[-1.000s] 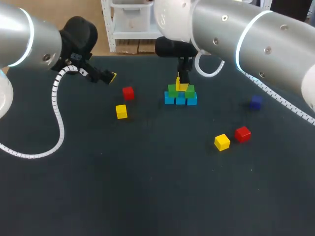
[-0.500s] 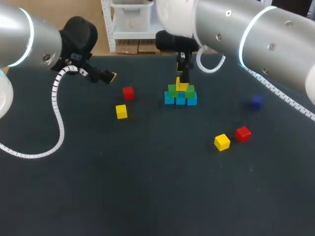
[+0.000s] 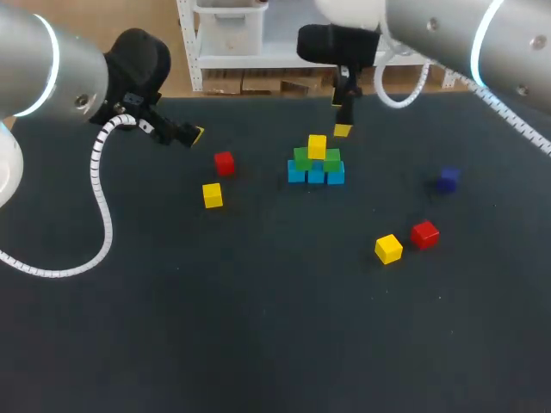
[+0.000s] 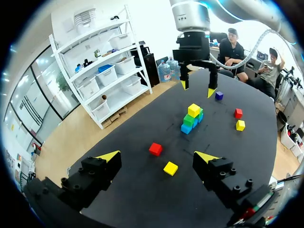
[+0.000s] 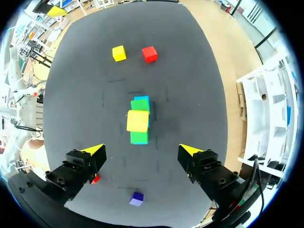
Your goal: Place the blue cubes, place green cubes on the blue cubes, place the yellow cubes on the green cubes, then place the red cubes on the yellow cubes, and place purple cube on the red cubes.
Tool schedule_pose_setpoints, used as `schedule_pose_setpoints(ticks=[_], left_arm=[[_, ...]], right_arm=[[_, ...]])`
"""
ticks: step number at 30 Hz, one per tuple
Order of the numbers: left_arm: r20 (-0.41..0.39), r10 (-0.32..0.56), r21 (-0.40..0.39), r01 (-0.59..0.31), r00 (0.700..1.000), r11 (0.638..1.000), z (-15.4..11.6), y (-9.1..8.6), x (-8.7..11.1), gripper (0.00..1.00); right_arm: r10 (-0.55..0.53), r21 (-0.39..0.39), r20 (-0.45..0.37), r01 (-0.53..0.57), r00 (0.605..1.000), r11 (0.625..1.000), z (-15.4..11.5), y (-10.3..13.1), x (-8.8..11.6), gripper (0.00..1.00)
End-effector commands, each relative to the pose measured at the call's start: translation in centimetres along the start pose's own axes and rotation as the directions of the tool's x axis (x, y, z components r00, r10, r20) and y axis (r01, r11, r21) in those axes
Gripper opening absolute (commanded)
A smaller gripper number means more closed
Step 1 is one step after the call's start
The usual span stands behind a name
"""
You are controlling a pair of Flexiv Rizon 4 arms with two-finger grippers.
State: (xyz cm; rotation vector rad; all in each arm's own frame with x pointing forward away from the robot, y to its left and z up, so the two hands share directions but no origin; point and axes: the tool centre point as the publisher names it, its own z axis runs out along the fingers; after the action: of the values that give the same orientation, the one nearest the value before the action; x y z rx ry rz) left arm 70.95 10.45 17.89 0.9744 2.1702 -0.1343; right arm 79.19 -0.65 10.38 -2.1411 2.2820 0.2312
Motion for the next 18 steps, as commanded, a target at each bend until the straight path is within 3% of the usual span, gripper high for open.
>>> schedule_pose_setpoints(ticks=[1,18], left_arm=[[0.001,0.001,0.002,-0.001,1.0,1.0,0.1,0.1,0.0,1.0],[0.001,0.001,0.002,-0.001,1.0,1.0,0.1,0.1,0.0,1.0]], right_arm=[[-0.009,0.149,0.072,-0.002,0.997,0.989,-0.2,4.2,1.9,1.0],[-0.093,0.172,0.088,0.077,0.992,0.982,0.9,10.5,4.2,1.0]])
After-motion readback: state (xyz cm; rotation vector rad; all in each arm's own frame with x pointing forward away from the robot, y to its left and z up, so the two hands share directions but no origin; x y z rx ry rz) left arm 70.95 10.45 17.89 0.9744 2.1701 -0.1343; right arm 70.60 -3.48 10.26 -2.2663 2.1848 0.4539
